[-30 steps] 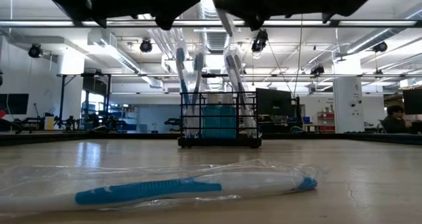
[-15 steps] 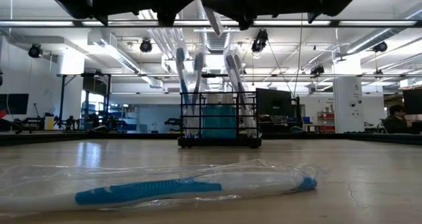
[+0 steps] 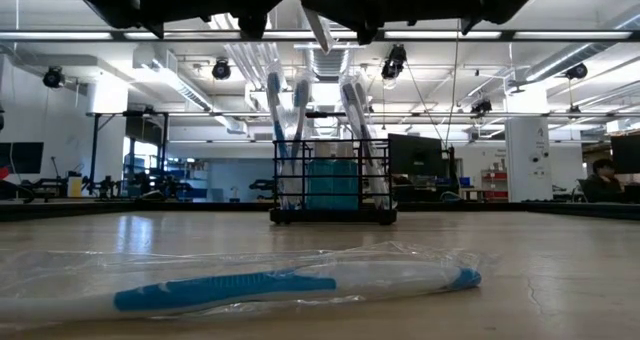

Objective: Pick & Place toothbrushing station
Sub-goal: Put the orange toothbrush into the black organizer

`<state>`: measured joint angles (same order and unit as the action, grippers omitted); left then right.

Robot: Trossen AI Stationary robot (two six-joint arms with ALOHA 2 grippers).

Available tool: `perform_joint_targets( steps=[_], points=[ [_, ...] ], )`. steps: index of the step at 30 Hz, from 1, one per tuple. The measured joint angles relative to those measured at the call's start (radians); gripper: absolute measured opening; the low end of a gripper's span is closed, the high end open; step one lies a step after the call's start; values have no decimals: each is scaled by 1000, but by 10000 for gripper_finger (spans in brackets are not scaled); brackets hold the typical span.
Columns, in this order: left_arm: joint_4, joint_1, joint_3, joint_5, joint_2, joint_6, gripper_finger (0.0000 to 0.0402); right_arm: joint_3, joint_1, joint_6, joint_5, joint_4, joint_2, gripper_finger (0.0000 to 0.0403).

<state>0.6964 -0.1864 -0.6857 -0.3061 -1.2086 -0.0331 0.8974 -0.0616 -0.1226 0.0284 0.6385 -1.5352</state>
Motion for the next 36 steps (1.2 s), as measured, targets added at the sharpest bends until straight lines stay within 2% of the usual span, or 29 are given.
perform_joint_targets(
  steps=[2, 3, 11, 14, 20, 25, 30, 36],
  points=[
    [1, 0, 0, 1, 0, -4, 30, 0, 0, 3, 2, 1, 1, 24],
    [1, 0, 0, 1, 0, -11, 21, 0, 0, 6, 2, 2, 1, 24],
    [-7, 5, 0, 0, 6, -28, 21, 0, -3, 64, 6, 2, 2, 34],
    [-62, 6, 1, 3, 41, -44, 21, -2, -4, 65, 4, -30, 33, 67],
    [-316, 7, 4, 51, 200, -95, 21, -44, -6, 76, -4, -88, 144, 146],
    [-487, 6, 40, 134, 363, -105, 21, -114, -4, 78, -4, -130, 278, 179],
    [-531, 6, 164, 206, 552, -100, 21, -199, -2, 84, -3, -165, 413, 166],
    [-510, 5, 340, 283, 788, -33, 21, -353, -2, 97, -2, -111, 608, 88]
  ],
)
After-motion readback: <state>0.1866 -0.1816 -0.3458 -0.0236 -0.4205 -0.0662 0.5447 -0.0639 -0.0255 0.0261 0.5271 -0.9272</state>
